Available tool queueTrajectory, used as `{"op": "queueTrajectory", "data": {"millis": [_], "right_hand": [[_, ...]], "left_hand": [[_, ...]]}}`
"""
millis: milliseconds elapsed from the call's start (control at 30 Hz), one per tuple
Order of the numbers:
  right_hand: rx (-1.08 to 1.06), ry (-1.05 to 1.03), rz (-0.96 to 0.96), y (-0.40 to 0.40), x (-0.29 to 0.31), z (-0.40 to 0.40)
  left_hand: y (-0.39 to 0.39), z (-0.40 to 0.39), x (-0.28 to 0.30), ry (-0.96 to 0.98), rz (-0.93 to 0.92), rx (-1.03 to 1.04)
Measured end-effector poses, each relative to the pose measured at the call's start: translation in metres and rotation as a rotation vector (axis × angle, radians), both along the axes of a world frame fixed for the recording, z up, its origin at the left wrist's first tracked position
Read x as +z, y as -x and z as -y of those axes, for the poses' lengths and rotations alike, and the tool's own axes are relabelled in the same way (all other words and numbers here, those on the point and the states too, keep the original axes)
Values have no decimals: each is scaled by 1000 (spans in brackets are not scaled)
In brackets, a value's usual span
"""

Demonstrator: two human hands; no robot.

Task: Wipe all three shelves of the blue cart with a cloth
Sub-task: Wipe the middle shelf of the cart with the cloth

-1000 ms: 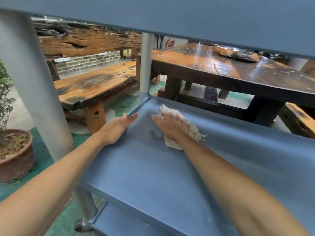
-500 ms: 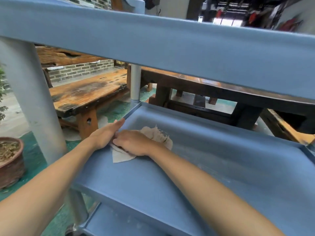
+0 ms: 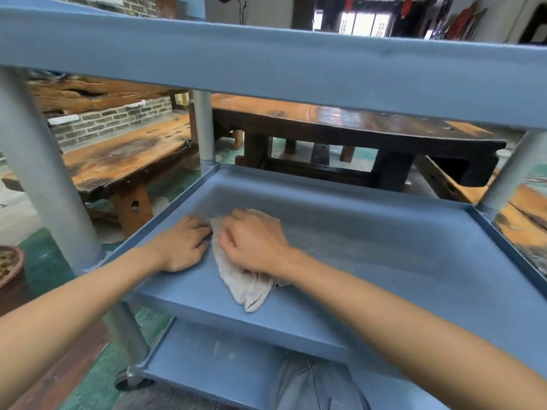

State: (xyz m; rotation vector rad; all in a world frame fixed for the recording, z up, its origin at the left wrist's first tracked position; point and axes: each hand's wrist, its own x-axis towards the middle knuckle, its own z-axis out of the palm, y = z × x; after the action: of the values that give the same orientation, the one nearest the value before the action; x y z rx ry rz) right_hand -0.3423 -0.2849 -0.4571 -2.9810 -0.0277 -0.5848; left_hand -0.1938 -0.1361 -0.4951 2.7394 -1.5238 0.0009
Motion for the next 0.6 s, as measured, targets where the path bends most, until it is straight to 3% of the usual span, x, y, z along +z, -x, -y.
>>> {"op": "queueTrajectory", "data": {"millis": [33, 167, 433, 500, 600], "right_hand": [[-33, 14, -4, -5, -6, -2], [-7, -73, -364, -20, -34, 7], [2, -62, -286, -1, -46, 65], [-21, -41, -303, 13, -45, 95], [-85, -26, -328, 33, -44, 140]], "left_hand": [[4, 2, 1, 3, -8, 2], [9, 6, 10, 15, -66, 56], [17, 28, 33, -322, -32, 197], [23, 41, 41, -293, 62, 191], [39, 68, 48, -75, 109, 117]]}}
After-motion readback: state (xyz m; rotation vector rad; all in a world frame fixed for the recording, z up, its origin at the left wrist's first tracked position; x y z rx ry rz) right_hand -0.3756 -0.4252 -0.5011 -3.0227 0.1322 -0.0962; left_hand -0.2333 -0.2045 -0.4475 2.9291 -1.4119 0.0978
